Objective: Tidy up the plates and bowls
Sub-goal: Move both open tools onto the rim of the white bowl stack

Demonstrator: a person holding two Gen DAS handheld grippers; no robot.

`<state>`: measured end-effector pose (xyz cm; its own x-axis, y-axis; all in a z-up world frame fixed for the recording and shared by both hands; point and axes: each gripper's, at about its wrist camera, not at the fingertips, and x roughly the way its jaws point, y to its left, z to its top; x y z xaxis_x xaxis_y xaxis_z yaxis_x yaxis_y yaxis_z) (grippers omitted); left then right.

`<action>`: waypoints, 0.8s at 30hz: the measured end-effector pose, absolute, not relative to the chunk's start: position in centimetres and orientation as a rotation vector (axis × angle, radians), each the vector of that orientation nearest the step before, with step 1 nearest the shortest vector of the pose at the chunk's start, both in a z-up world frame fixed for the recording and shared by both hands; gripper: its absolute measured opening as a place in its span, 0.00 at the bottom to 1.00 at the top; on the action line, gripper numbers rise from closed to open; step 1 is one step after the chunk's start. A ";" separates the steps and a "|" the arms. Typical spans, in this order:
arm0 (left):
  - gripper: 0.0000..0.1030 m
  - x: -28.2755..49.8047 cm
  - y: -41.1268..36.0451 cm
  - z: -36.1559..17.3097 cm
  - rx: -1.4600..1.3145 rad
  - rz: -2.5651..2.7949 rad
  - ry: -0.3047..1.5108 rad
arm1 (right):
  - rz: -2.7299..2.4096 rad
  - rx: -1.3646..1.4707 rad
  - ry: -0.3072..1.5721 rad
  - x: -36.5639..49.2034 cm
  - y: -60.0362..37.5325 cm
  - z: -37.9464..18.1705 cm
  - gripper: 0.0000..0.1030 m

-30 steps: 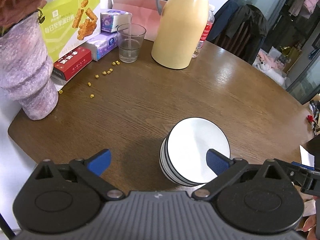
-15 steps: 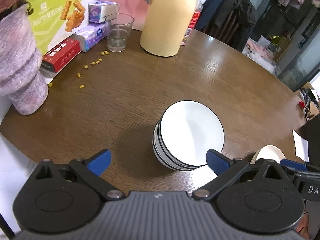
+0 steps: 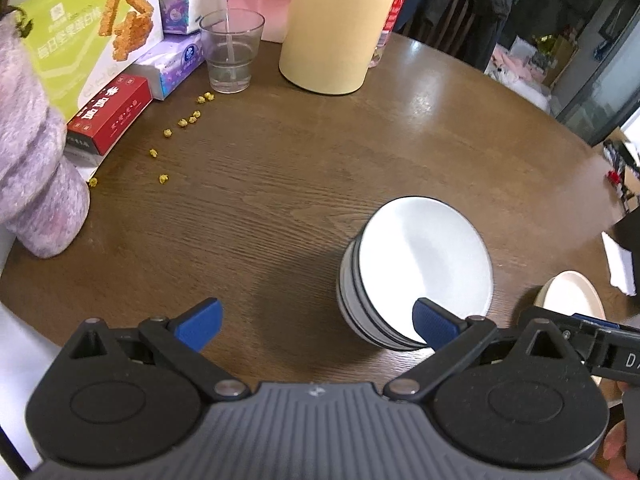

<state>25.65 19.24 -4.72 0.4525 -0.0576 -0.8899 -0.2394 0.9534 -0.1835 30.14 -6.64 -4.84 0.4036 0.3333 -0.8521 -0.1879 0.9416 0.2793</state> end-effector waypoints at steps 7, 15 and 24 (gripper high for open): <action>1.00 28.5 20.3 -6.3 -0.292 0.102 1.137 | 0.307 0.209 1.155 31.8 -6.0 -7.1 1.00; 0.97 30.9 20.7 -8.1 -0.312 0.067 1.165 | 0.325 0.255 1.205 33.8 -4.9 -10.1 0.96; 0.90 32.5 20.4 -9.9 -0.352 -0.012 1.187 | 0.355 0.320 1.235 35.0 -4.1 -12.2 0.85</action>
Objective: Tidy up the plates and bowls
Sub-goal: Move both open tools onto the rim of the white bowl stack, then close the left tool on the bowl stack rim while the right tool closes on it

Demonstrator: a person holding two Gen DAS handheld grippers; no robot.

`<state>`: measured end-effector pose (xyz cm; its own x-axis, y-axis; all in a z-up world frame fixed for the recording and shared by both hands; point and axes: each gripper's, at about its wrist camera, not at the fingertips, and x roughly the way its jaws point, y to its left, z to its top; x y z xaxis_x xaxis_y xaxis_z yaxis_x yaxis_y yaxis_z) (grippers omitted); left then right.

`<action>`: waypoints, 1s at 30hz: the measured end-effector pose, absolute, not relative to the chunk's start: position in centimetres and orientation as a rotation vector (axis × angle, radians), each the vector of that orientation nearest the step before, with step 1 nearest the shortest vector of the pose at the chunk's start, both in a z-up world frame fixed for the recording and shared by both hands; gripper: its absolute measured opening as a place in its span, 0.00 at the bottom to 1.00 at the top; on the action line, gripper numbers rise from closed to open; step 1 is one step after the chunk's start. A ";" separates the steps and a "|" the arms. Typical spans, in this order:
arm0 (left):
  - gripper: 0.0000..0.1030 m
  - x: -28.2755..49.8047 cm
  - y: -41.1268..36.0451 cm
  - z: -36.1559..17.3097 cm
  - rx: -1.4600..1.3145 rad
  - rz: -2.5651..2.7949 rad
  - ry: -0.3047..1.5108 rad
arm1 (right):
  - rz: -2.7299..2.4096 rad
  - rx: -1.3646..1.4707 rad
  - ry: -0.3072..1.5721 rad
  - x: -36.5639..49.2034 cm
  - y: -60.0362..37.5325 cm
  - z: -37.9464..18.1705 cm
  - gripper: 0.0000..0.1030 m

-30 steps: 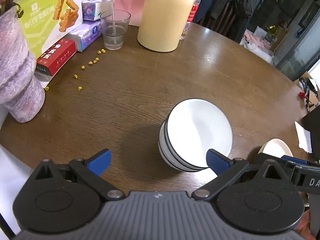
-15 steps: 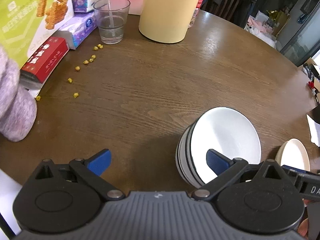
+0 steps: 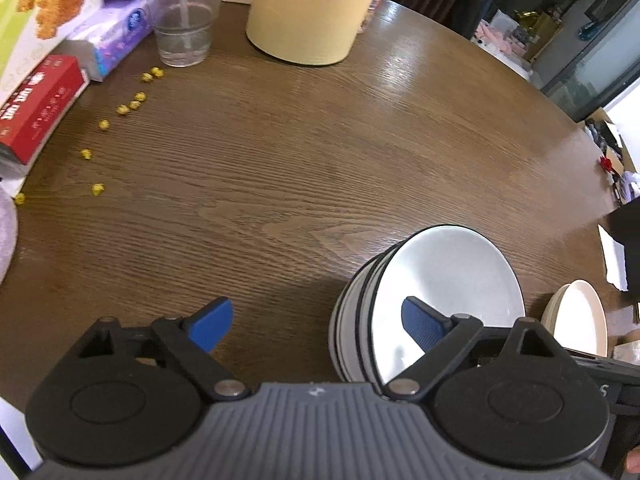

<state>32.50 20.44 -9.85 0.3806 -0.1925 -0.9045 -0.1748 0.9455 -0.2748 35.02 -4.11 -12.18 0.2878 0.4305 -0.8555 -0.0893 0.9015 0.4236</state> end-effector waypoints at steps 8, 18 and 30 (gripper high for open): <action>0.73 33.3 20.0 -11.7 -0.385 -0.060 1.228 | 0.376 0.396 1.254 35.1 -4.3 -13.4 0.75; 0.60 33.9 20.0 -13.0 -0.446 -0.112 1.238 | 0.390 0.486 1.267 35.1 -4.3 -14.4 0.58; 0.58 34.1 20.4 -14.1 -0.509 -0.164 1.240 | 0.420 0.578 1.261 35.1 -4.4 -15.4 0.49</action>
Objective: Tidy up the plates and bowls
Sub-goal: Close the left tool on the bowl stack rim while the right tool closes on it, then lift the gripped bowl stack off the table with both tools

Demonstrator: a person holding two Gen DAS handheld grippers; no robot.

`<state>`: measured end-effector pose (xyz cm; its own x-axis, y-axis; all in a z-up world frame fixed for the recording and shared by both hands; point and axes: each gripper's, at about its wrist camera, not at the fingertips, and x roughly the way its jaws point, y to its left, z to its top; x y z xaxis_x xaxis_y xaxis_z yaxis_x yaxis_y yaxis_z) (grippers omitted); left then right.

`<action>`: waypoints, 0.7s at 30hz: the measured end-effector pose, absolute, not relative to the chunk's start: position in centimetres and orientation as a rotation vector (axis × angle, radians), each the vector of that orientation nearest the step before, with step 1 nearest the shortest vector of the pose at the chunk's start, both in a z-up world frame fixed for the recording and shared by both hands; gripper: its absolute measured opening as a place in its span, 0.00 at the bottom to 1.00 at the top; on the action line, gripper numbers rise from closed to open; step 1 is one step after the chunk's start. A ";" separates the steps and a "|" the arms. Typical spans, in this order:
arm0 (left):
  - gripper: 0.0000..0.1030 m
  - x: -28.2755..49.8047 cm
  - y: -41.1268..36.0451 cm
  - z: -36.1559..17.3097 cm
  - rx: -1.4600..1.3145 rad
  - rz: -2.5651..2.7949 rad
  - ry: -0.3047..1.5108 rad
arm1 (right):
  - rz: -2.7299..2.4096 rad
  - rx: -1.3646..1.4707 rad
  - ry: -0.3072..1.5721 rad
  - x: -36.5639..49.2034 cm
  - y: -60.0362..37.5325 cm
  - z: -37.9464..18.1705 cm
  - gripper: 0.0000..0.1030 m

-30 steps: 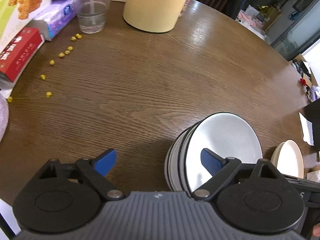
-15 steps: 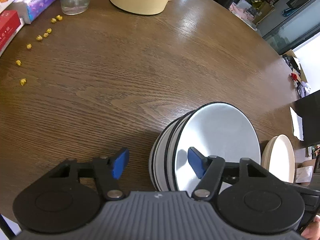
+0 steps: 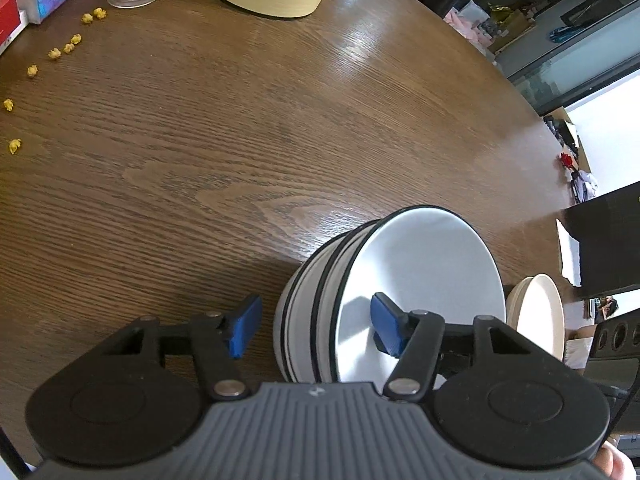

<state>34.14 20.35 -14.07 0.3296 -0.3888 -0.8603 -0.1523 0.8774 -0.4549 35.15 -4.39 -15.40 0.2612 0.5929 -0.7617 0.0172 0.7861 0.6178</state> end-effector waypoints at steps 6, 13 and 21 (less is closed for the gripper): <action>0.53 34.2 20.5 -14.1 -0.517 -0.187 1.236 | 0.423 0.604 1.251 35.0 -4.9 -15.7 0.47; 0.52 34.0 20.3 -13.9 -0.499 -0.197 1.230 | 0.437 0.586 1.236 34.8 -4.9 -15.6 0.46; 0.52 33.8 19.9 -13.8 -0.475 -0.210 1.223 | 0.444 0.575 1.228 34.7 -4.9 -15.5 0.46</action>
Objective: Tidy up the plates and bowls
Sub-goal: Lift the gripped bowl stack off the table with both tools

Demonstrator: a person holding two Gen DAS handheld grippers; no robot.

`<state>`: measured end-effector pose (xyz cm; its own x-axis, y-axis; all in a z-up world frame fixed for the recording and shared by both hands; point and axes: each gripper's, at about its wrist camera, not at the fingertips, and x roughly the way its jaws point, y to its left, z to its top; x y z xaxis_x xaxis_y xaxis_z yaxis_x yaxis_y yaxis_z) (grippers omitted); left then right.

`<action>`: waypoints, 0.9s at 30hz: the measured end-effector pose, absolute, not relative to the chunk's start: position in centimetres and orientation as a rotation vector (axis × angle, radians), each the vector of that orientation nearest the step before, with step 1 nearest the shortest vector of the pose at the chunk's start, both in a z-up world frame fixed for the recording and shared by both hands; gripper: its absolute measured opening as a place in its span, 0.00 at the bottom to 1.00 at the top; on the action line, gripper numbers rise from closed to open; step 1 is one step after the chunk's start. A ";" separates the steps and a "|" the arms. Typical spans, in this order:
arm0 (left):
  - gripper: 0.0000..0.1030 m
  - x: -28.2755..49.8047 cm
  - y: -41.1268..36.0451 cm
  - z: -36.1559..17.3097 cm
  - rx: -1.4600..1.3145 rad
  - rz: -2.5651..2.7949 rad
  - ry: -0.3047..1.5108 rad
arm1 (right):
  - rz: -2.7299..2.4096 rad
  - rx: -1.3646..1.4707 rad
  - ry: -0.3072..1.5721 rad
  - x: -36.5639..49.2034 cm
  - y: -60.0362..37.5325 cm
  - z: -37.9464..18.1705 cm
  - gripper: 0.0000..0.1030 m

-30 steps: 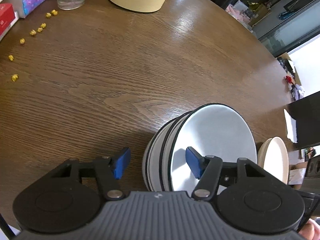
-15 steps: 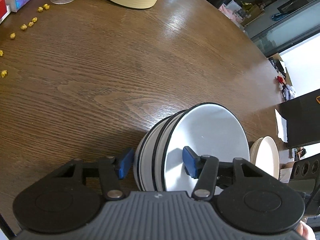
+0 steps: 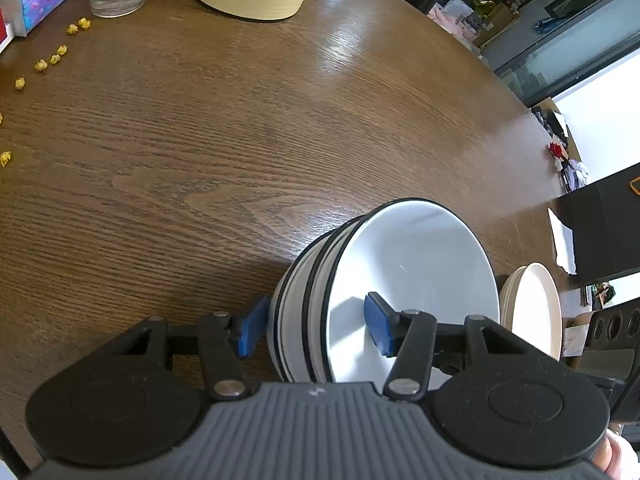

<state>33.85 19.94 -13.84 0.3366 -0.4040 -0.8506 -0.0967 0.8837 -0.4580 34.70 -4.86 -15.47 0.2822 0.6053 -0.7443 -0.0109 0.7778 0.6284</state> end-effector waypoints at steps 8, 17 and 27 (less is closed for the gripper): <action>0.52 33.8 19.9 -13.8 -0.470 -0.219 1.222 | 0.449 0.570 1.223 34.6 -4.9 -15.4 0.45; 0.52 33.6 19.8 -13.8 -0.464 -0.227 1.217 | 0.456 0.573 1.214 34.4 -5.2 -15.4 0.44; 0.52 33.6 19.7 -13.6 -0.457 -0.230 1.211 | 0.459 0.572 1.204 34.3 -5.4 -15.1 0.44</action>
<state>33.58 19.68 -13.60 0.3434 -0.4086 -0.8456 -0.0700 0.8867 -0.4569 34.34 -5.45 -15.14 0.2985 0.6122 -0.7322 -0.0302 0.7729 0.6338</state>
